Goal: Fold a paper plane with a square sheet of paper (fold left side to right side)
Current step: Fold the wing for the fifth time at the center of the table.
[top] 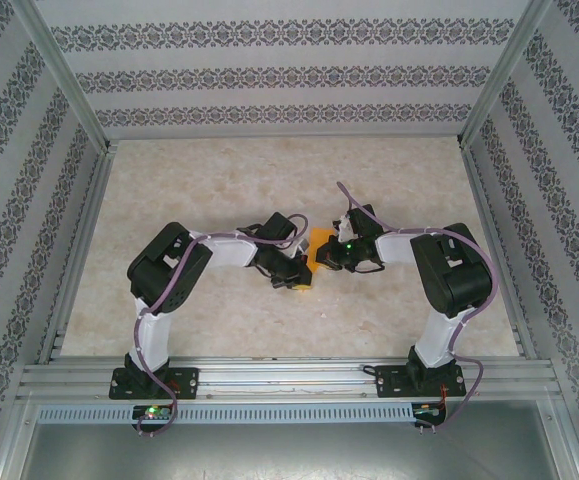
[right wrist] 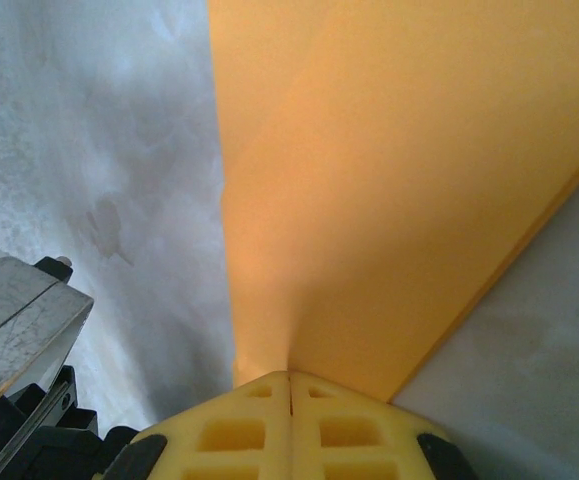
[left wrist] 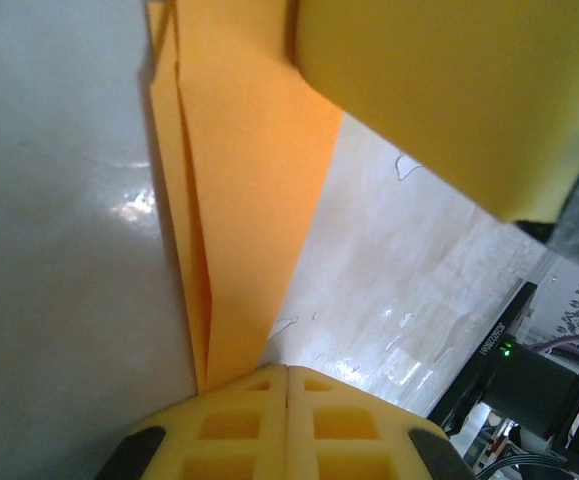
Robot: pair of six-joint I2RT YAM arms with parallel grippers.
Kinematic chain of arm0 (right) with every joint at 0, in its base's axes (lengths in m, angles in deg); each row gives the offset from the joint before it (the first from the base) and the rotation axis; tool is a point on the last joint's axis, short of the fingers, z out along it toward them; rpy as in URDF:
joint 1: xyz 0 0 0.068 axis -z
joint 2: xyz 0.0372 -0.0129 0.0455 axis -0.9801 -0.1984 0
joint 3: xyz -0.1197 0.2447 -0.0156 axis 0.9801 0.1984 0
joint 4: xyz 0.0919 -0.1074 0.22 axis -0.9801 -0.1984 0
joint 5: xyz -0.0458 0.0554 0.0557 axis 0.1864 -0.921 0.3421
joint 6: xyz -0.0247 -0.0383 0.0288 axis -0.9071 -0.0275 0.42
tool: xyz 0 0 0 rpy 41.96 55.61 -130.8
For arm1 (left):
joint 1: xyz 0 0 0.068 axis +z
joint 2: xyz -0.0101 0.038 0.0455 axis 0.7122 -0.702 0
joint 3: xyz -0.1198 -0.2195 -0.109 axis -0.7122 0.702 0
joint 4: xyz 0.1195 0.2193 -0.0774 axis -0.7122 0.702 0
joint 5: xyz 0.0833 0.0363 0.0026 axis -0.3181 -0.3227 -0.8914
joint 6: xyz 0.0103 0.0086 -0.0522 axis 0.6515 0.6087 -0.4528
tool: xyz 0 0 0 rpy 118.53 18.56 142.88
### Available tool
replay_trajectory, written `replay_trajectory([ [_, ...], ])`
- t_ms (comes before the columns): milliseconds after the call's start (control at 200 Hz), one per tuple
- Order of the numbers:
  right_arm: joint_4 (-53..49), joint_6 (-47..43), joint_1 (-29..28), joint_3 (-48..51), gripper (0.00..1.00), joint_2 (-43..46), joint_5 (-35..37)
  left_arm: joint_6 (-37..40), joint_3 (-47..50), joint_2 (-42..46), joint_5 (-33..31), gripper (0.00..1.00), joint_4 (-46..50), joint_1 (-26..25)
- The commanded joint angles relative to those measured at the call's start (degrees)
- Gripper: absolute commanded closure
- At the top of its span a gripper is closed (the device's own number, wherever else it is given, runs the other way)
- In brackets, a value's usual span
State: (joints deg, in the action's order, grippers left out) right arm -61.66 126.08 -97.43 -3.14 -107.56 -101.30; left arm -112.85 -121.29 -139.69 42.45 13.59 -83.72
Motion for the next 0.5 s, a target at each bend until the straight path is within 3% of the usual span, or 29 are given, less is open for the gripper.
replay_trajectory([
  [0, -9.3, -2.3, 0.1, 2.4, 1.00, -4.9, 9.2, -1.8, 4.7, 0.4, -2.1, 0.98, 5.7, -1.8],
  [495, -10.0, -2.8, 0.1, 2.0, 1.00, -5.1, 9.2, -3.5, 5.5, 8.6, -3.2, 0.98, 5.2, -1.8],
])
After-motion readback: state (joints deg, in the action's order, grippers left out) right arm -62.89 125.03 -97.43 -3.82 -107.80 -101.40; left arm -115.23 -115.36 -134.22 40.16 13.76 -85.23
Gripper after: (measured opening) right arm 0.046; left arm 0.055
